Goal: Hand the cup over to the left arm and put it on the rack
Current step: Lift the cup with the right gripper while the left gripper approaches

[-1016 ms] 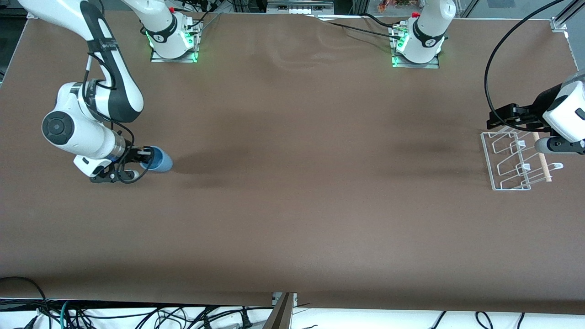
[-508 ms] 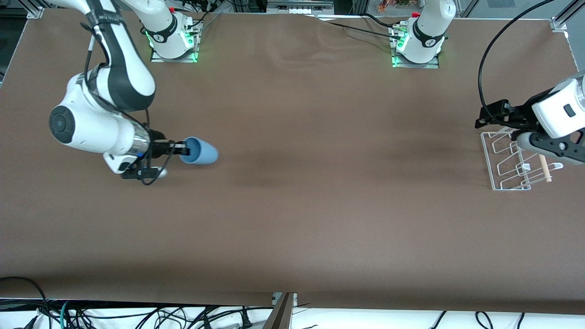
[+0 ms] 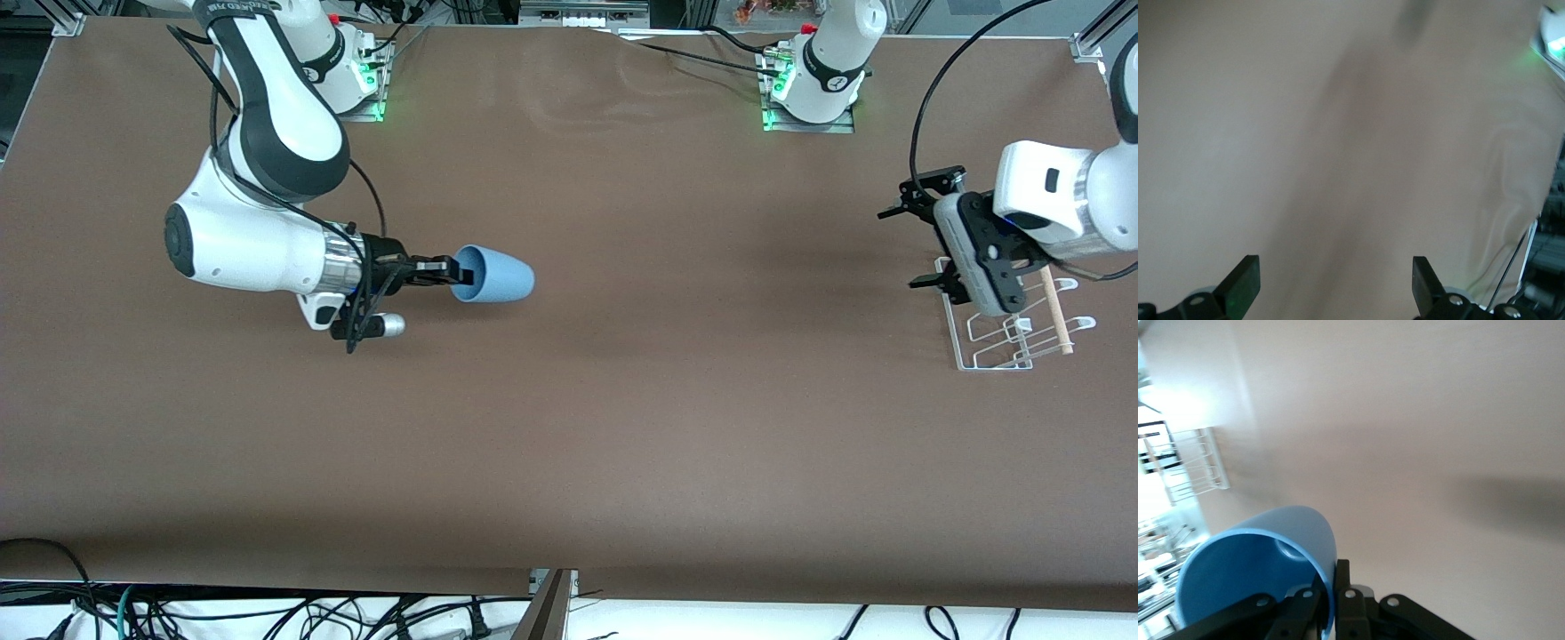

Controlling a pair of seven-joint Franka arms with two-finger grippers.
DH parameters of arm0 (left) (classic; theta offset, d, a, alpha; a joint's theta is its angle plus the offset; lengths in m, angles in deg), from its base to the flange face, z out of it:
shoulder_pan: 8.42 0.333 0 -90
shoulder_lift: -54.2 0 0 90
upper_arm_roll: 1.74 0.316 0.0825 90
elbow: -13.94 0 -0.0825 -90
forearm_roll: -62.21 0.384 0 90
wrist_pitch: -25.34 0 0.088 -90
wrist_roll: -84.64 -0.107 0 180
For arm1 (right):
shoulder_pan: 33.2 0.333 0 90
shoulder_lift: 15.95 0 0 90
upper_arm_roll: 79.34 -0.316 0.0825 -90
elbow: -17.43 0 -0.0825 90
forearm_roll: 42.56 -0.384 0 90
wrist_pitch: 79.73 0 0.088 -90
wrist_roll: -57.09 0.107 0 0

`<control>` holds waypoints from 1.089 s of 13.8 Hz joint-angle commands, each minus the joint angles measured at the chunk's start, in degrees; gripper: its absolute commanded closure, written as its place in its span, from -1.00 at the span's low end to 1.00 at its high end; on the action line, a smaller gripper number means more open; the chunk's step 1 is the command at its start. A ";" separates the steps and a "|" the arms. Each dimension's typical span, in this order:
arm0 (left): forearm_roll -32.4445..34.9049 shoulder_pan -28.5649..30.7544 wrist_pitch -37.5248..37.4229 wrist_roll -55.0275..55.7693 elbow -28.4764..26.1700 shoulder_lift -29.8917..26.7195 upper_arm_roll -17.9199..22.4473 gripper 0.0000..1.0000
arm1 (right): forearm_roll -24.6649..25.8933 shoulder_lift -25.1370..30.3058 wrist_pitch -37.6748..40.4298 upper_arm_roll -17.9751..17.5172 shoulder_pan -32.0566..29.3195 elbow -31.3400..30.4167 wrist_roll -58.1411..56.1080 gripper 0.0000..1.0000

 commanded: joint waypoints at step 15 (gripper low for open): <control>-5.30 -3.71 27.80 -19.93 -10.65 -1.19 -13.74 -1.00 | -19.96 -5.86 -21.69 -0.10 17.18 9.18 1.53 1.00</control>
